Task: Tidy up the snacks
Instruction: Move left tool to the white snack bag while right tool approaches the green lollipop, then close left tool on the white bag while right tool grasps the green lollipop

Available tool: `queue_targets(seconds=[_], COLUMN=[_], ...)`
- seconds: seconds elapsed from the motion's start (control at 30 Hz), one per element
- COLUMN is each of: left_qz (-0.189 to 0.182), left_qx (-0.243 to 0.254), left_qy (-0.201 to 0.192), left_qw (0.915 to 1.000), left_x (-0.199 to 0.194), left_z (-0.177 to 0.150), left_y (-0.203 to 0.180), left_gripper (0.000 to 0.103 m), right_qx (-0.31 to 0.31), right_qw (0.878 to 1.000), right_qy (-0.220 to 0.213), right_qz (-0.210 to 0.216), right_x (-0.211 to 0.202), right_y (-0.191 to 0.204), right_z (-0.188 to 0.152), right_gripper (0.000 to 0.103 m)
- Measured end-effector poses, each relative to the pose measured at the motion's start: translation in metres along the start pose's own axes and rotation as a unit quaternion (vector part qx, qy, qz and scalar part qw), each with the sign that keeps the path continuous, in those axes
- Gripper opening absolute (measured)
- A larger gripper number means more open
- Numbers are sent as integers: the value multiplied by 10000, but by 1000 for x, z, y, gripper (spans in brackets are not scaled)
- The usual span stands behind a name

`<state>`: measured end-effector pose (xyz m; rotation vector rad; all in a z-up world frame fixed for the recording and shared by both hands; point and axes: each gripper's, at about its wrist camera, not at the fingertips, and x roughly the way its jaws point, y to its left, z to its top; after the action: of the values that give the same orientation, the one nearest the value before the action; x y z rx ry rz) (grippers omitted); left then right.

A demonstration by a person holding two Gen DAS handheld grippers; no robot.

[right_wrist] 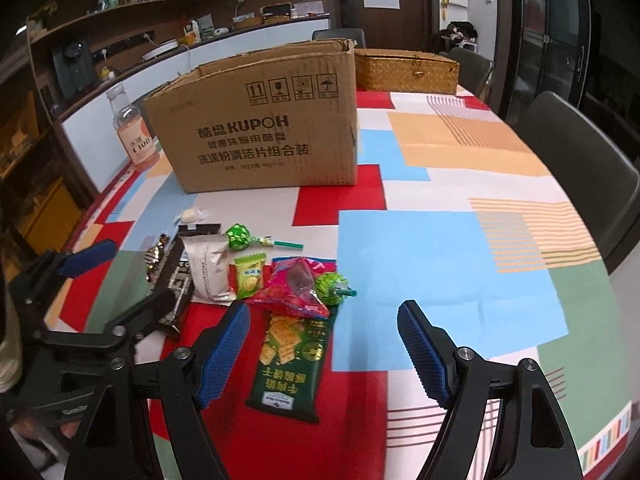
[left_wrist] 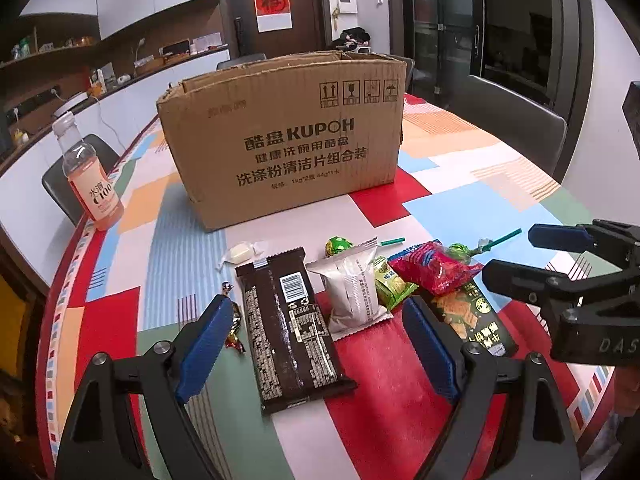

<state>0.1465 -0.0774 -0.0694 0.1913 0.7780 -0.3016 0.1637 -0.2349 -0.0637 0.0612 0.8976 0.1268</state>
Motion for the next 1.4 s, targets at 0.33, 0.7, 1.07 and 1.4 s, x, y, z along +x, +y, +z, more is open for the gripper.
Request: queue_targets(seconds=[0.33, 0.7, 1.07, 1.4], left_qz=[3, -78, -427, -590], left_qx=[33, -8, -285, -316], left_qy=[59, 290, 598, 724], left_qw=[10000, 9995, 9969, 9951], left_x=[17, 40, 57, 63], left_z=[6, 12, 17, 20], left_y=[-2, -5, -2, -5], left_gripper=[82, 69, 51, 37], right_qx=[303, 551, 473, 543], right_qw=[9995, 9981, 9981, 9958], right_qy=[19, 218, 383, 617], right_qz=[-26, -168, 115, 408], right_x=[13, 33, 52, 68], right_y=[-12, -32, -29, -27], right_z=[7, 7, 15, 13], right_gripper=[77, 57, 45, 31])
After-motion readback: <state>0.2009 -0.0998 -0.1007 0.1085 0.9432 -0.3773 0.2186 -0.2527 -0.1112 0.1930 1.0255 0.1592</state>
